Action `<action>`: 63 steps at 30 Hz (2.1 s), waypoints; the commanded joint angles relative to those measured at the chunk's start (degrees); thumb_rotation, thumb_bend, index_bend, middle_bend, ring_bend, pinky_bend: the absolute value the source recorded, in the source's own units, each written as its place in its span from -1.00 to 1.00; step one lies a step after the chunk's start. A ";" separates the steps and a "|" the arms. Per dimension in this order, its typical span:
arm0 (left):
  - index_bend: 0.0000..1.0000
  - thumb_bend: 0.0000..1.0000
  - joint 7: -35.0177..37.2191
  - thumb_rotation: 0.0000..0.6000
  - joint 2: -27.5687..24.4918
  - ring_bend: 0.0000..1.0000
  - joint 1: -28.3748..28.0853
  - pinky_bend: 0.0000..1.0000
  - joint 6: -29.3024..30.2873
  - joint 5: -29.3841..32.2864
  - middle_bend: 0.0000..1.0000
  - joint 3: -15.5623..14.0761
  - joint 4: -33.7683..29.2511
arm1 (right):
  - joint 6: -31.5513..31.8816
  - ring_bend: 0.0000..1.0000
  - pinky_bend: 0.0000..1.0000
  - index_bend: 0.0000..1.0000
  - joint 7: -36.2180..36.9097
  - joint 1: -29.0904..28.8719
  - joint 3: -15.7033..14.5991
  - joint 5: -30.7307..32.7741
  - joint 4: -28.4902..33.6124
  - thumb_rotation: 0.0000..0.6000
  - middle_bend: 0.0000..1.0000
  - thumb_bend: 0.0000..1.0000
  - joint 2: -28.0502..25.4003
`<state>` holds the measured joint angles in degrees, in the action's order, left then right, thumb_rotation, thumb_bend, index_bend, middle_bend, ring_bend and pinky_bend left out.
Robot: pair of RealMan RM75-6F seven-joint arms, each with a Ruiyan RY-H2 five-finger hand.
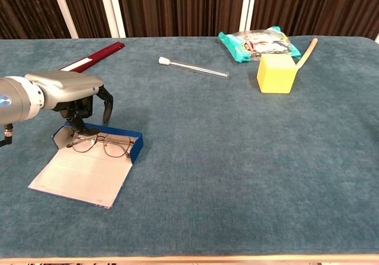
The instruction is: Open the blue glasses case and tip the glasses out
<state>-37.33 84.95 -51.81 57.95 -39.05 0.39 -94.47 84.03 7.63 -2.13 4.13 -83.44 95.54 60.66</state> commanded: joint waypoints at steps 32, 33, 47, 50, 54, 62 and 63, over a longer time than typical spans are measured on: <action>-0.06 -0.41 -1.05 1.00 0.11 0.76 0.14 0.93 -1.03 0.88 1.00 1.04 -0.54 | -0.12 -1.00 -0.61 -1.00 -0.08 -0.03 0.02 0.18 0.15 1.00 -1.00 -0.64 0.01; -0.05 -0.41 -1.12 1.00 0.18 0.76 0.11 0.93 -1.08 1.03 1.00 1.08 -0.48 | -0.14 -1.00 -0.61 -1.00 -0.05 -0.03 0.02 0.20 0.16 1.00 -1.00 -0.64 0.01; 0.04 -0.40 -1.93 1.00 1.00 0.76 -0.24 0.93 -1.62 2.61 1.00 1.29 0.40 | -0.21 -1.00 -0.61 -1.00 0.00 -0.06 0.02 0.21 0.15 1.00 -1.00 -0.64 -0.03; 0.13 -0.39 -1.96 1.00 1.03 0.77 -0.24 0.93 -1.59 2.69 1.00 1.33 0.44 | -0.25 -1.00 -0.61 -1.00 0.01 -0.08 0.02 0.22 0.14 1.00 -1.00 -0.64 -0.02; 0.20 -0.38 -1.83 1.00 1.06 0.78 -0.10 0.94 -1.39 2.70 1.00 1.38 0.51 | -0.23 -1.00 -0.61 -1.00 0.02 -0.07 0.02 0.22 0.12 1.00 -1.00 -0.64 -0.03; 0.21 -0.38 -1.26 1.00 0.56 0.78 0.61 0.94 -0.50 2.42 1.00 1.41 0.70 | -0.20 -1.00 -0.61 -1.00 0.00 -0.04 0.00 0.21 0.13 1.00 -1.00 -0.64 -0.03; 0.21 -0.38 -1.21 1.00 0.41 0.78 0.74 0.94 -0.33 2.45 1.00 1.41 0.74 | -0.20 -1.00 -0.61 -1.00 -0.01 -0.04 0.00 0.21 0.13 1.00 -1.00 -0.64 -0.04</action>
<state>-38.59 85.44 -51.15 57.53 -36.62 1.80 -93.76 83.83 7.62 -2.17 4.13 -83.23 95.67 60.63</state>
